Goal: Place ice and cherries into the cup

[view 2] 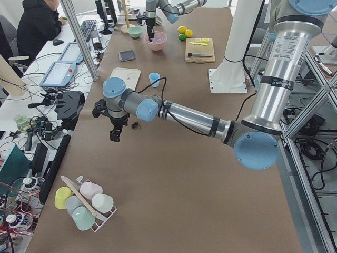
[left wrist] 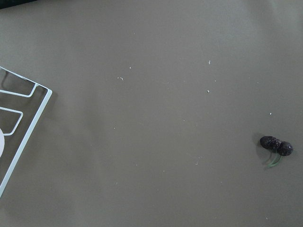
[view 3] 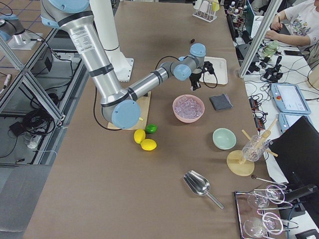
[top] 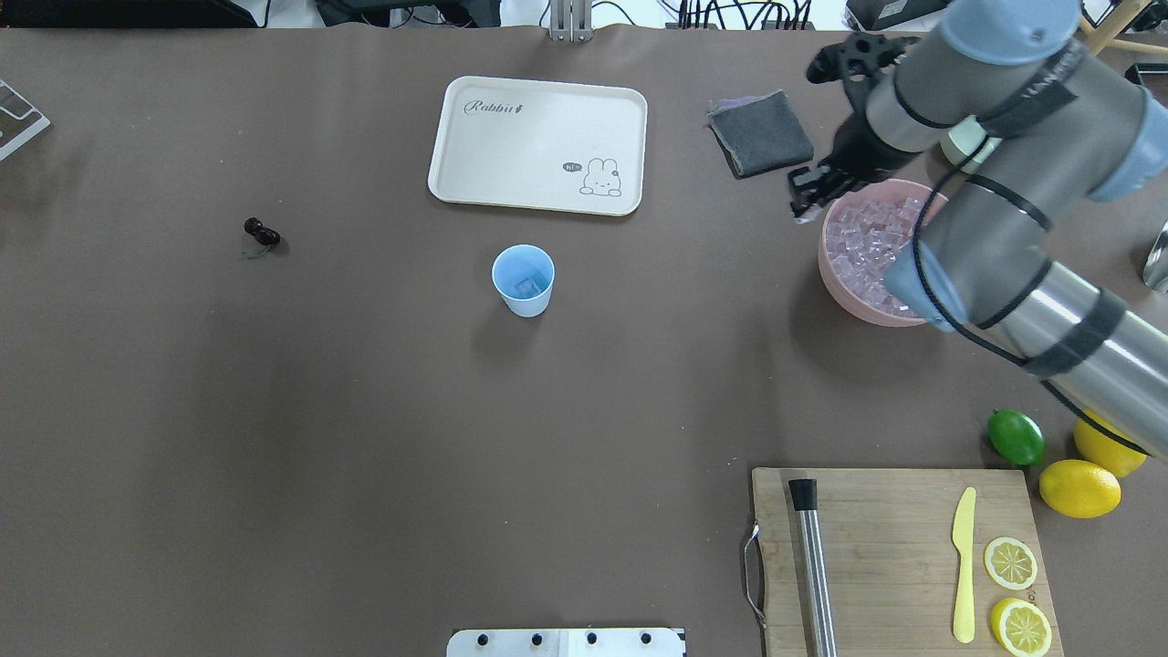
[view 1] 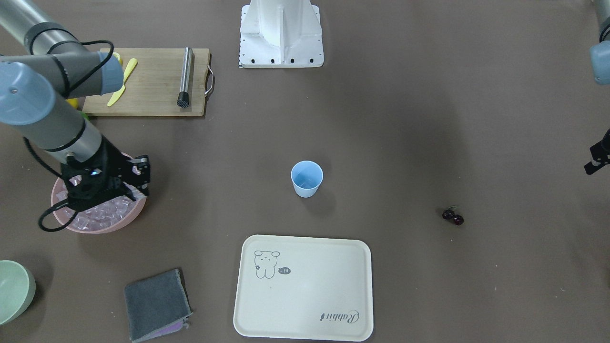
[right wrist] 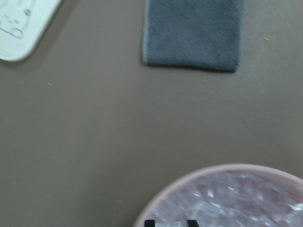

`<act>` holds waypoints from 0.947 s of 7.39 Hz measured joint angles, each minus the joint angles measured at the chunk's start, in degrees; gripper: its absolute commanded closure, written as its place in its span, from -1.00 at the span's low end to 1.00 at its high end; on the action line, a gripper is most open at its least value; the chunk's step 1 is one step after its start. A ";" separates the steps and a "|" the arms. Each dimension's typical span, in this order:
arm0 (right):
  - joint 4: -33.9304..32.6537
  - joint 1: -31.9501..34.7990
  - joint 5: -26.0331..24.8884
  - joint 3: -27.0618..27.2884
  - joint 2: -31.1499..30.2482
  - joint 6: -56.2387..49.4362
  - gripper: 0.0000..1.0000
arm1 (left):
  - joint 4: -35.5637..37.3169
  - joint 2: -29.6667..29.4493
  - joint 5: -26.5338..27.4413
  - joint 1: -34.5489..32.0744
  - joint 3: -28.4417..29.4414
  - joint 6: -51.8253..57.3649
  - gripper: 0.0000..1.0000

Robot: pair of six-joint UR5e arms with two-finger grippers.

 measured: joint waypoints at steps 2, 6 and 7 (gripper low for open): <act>-2.10 -7.48 -7.80 -7.91 14.99 14.44 1.00 | -1.06 -0.21 0.06 0.31 1.23 -0.05 -0.96; -2.03 -16.05 -16.68 -15.00 24.66 25.74 1.00 | -7.11 -0.59 -0.02 0.41 5.69 -0.26 -0.96; -1.89 -17.40 -18.11 -15.65 24.76 26.21 0.60 | -7.24 -0.68 -0.05 0.41 5.70 -0.30 -0.96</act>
